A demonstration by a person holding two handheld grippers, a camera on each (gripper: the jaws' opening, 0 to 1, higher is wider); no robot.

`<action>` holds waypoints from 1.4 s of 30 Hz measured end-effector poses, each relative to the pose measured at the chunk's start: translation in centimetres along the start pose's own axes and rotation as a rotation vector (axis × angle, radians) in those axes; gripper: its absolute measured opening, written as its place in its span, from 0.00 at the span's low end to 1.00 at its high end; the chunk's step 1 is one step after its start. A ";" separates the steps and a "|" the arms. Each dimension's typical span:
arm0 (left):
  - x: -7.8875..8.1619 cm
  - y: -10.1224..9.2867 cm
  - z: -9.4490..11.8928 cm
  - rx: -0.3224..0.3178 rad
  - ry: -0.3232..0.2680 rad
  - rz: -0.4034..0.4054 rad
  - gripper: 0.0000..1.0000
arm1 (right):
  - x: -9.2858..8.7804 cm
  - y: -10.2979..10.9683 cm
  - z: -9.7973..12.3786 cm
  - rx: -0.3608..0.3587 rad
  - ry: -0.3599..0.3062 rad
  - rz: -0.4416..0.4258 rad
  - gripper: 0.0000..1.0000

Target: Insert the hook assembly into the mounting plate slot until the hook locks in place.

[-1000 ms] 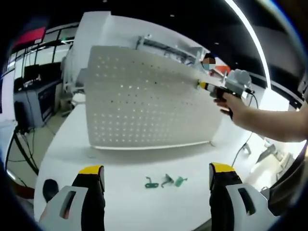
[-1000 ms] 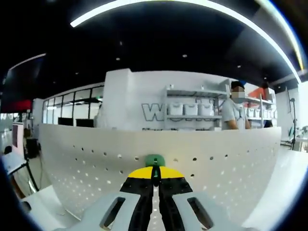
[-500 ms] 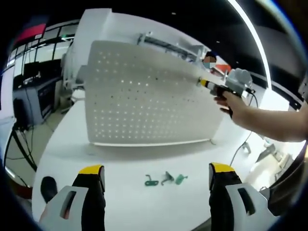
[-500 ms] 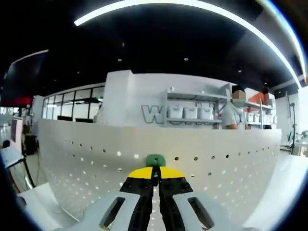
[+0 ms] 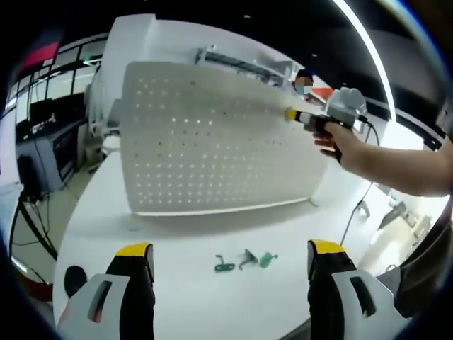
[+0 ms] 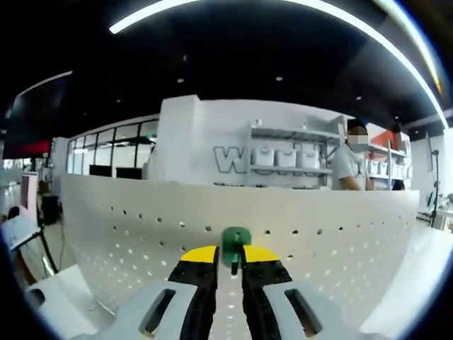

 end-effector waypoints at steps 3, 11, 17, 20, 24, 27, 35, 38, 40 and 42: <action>0.1 0.0 0.1 -0.001 -0.010 0.014 0.91 | 0.2 -0.1 0.1 -0.003 -0.005 -0.010 0.13; 0.1 -0.3 0.2 -0.005 -0.010 0.015 0.90 | 0.8 -0.1 0.3 0.011 -0.004 -0.018 0.16; 0.3 -0.4 0.5 -0.002 -0.019 0.020 0.90 | 2.0 0.2 0.7 0.020 -0.010 -0.028 0.15; 0.8 -0.5 0.7 -0.015 -0.055 0.084 0.90 | 2.3 0.3 1.0 0.029 -0.010 -0.035 0.15; 0.9 -0.5 0.9 -0.011 -0.058 0.084 0.90 | 2.4 0.2 1.6 0.036 -0.002 -0.043 0.15; 0.8 -0.8 1.2 -0.013 -0.055 0.077 0.89 | 2.2 0.2 2.2 0.041 0.007 -0.027 0.15; 0.7 -1.8 1.7 -0.030 -0.037 0.056 0.89 | 1.4 -0.3 4.4 0.043 0.052 -0.006 0.16; 1.2 -1.8 1.9 -0.023 -0.047 0.034 0.90 | 1.5 -0.4 5.0 0.044 0.052 0.003 0.16; 1.5 -1.7 1.9 -0.012 -0.066 0.062 0.89 | 1.6 -0.6 5.6 0.040 0.046 -0.018 0.16; 1.9 -2.1 2.0 -0.026 -0.084 0.086 0.89 | 1.6 -0.7 6.3 0.038 0.049 -0.030 0.16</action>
Point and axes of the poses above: the point that each gripper's makers call its tool centre point, and the gripper's own axes: z roughly backward along the fingers, y roughly to its left, x roughly out of its top, the point moved 6 cm from there along z, roughly backward along the fingers, and after that the axes turned 15 degrees about -z, right-handed, at the moved point
